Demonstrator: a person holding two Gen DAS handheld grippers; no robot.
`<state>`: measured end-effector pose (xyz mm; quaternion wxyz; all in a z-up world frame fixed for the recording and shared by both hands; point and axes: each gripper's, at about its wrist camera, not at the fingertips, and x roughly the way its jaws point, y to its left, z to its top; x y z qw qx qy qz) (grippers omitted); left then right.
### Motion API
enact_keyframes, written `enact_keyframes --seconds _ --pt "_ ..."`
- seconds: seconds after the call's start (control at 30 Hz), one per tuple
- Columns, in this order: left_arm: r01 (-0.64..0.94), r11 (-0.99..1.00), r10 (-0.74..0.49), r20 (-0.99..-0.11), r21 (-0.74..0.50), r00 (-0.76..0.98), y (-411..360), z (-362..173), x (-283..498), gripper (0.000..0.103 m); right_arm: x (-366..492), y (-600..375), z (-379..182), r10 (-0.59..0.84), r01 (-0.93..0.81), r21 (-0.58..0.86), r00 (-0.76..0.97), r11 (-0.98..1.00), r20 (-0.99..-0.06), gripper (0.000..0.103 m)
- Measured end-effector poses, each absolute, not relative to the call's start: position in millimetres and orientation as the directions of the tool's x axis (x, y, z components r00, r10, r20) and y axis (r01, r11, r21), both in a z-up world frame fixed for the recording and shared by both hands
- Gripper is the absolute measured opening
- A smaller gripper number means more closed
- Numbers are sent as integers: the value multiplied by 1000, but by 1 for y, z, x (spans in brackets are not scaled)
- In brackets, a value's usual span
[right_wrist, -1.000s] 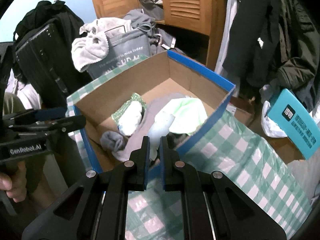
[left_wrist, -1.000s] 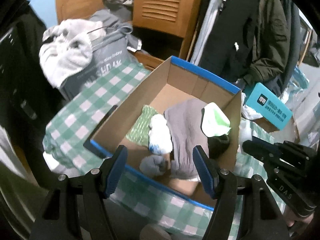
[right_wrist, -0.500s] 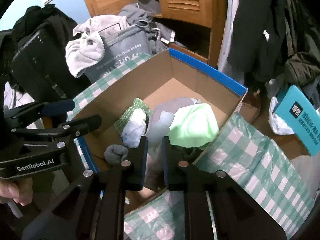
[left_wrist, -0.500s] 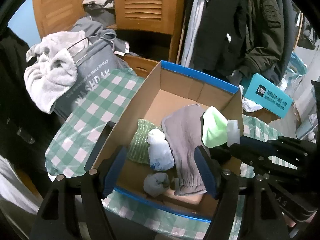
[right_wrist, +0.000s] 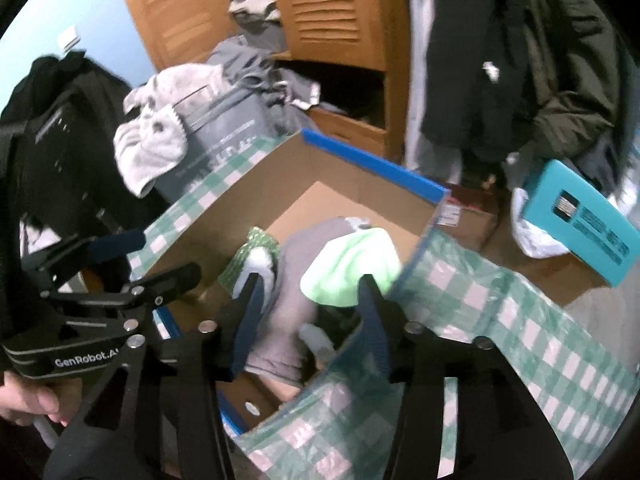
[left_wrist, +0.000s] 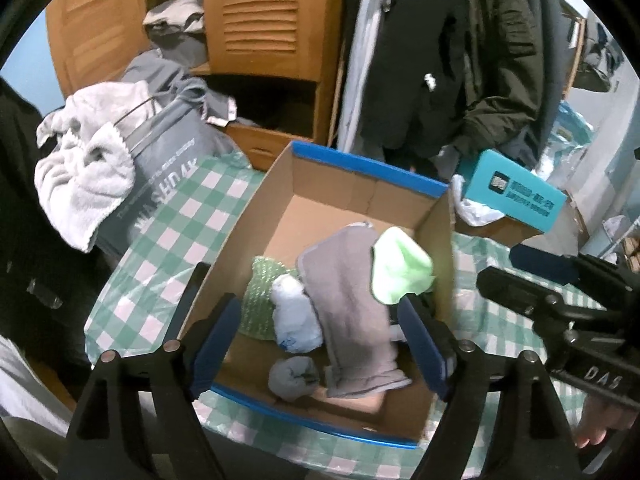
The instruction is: Organize soft objects
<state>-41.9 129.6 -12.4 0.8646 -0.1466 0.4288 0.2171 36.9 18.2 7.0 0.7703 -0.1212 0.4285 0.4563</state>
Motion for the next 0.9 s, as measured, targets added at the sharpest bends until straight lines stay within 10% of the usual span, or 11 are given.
enact_keyframes --seconds 0.9 --pt "-228 972 103 -758 -62 644 15 47 -7 89 47 -165 60 451 -520 186 449 834 -771 66"
